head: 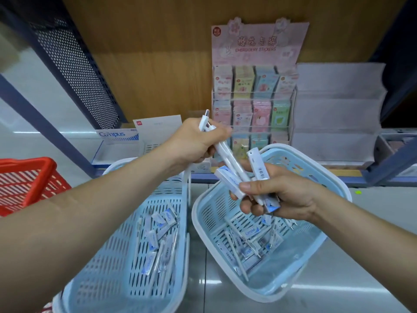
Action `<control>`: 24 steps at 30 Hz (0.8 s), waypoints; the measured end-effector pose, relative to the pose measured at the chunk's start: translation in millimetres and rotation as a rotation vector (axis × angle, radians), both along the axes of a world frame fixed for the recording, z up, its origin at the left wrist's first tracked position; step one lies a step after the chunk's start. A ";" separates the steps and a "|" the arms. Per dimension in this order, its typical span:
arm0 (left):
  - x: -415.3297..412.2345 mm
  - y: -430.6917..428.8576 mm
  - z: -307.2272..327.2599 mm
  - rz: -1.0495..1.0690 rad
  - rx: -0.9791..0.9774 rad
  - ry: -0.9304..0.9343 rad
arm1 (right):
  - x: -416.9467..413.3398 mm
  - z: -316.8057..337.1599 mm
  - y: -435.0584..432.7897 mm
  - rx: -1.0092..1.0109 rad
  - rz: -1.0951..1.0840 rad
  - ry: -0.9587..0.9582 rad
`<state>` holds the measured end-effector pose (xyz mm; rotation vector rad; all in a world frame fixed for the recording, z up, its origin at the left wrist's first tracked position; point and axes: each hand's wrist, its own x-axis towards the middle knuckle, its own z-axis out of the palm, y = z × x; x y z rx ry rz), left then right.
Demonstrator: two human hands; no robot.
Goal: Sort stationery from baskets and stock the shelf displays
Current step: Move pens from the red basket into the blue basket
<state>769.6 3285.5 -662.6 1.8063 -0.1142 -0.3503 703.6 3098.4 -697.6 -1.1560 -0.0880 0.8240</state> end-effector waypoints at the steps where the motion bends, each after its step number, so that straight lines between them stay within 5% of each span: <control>1: 3.9 7.7 3.1 0.045 -0.019 -0.003 | 1.0 -1.7 -1.4 -0.027 0.037 -0.004; 6: 18.3 60.6 30.9 0.130 0.054 -0.056 | 10.7 4.0 -3.6 -0.267 0.141 -0.007; 13: -3.2 139.5 -7.6 -0.161 0.837 -0.100 | 52.1 27.7 53.0 -0.550 -0.011 -0.039; 17: -0.9 152.1 -98.6 -0.228 0.972 0.115 | 55.2 20.1 103.2 -0.453 -0.076 0.072; 24: -1.3 145.6 -179.5 -0.335 1.086 0.214 | 34.0 -28.5 141.4 0.060 -0.330 0.418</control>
